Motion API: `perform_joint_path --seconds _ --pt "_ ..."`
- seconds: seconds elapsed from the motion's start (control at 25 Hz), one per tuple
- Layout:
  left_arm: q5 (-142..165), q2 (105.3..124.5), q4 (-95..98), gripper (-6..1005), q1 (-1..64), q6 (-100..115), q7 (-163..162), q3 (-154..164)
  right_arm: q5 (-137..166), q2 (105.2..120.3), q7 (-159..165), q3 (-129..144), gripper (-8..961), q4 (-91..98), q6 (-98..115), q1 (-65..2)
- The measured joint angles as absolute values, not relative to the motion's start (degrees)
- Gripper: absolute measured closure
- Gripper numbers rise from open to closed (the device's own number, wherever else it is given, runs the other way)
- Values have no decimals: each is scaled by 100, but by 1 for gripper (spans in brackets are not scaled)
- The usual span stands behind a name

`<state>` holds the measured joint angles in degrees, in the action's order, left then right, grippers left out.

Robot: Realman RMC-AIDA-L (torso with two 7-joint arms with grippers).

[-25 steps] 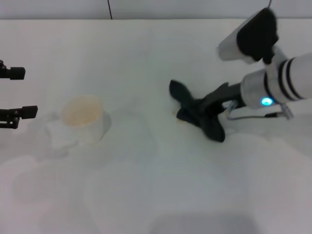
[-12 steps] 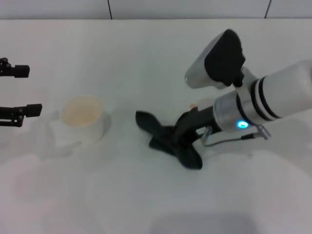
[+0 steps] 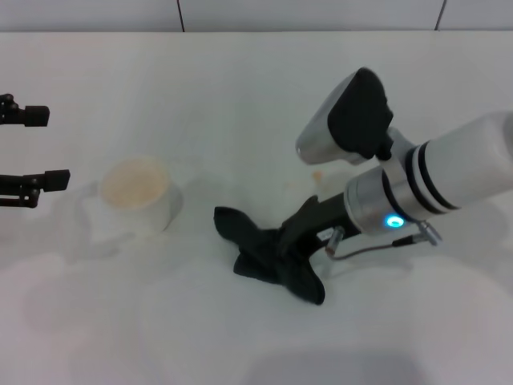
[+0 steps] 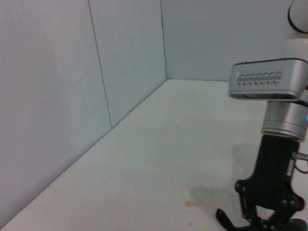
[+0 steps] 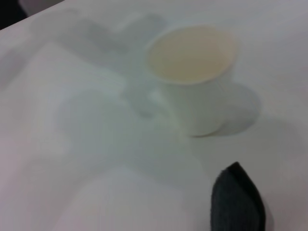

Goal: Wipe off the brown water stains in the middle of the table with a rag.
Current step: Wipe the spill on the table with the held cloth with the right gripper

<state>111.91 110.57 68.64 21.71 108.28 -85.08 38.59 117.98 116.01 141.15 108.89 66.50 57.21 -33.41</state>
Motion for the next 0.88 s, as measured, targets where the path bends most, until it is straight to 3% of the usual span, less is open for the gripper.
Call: perform_joint_path --seconds 0.88 --pt "11126 11144 7005 137 2053 10832 -8507 3857 12924 11532 14067 9107 869 6133 5421 -3495"
